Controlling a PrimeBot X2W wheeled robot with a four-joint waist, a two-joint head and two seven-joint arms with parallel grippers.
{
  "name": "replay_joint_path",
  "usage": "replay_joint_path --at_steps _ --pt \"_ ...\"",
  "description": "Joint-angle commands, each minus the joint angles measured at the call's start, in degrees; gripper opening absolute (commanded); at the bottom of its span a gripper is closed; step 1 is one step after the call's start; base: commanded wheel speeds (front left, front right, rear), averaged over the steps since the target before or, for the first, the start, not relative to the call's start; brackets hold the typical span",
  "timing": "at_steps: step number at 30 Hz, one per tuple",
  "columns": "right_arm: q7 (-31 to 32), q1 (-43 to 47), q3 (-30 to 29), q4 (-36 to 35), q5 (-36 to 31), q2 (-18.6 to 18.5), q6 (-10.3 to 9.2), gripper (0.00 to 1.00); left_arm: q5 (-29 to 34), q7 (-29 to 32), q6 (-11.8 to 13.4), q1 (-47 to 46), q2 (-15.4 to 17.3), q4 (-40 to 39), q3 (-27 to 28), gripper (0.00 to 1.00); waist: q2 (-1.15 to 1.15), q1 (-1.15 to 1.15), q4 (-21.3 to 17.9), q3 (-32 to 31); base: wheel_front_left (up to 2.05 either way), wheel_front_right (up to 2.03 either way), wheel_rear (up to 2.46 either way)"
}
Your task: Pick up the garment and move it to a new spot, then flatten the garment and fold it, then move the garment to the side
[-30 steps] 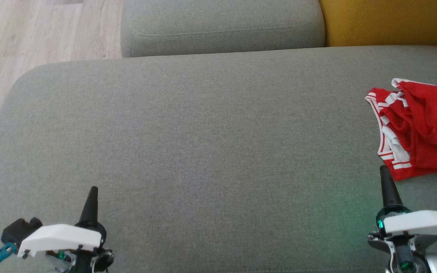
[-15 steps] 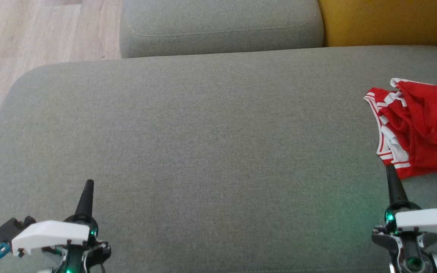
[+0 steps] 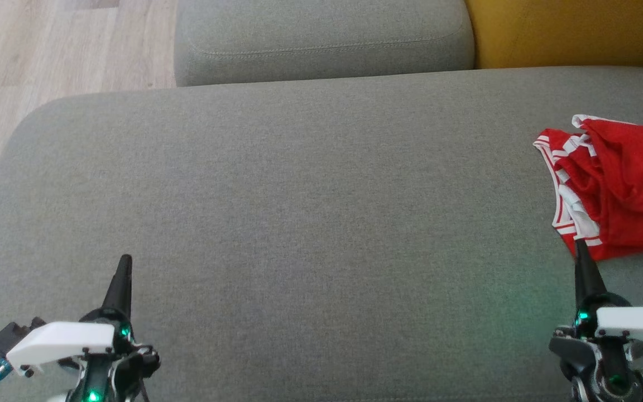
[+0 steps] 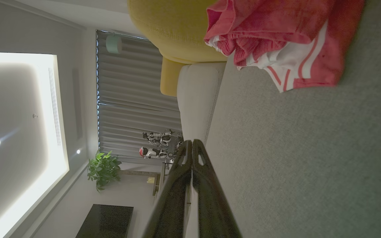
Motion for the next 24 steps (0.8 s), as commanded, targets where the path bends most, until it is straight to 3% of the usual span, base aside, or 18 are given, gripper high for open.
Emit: replay_joint_path --at_steps 1,16,24 --pt "0.38 -3.51 0.66 -1.61 1.74 -1.27 -0.05 0.00 -1.47 0.59 -0.53 -3.30 0.35 -1.58 2.49 0.00 0.00 0.00 -0.01 -0.01 0.00 0.00 0.00" --pt "1.08 -4.73 -0.25 -0.34 11.94 -1.23 -0.05 0.00 -10.59 3.17 -2.34 -4.43 -0.34 -1.54 5.11 0.00 0.00 0.00 -0.26 -0.08 0.00 0.00 0.00" --pt "1.22 -4.76 -0.42 -0.30 11.98 -1.12 -0.05 0.00 -10.71 3.24 -2.37 -4.45 -0.38 -1.54 5.20 0.00 0.00 0.00 -0.26 -0.09 0.00 0.00 0.00"
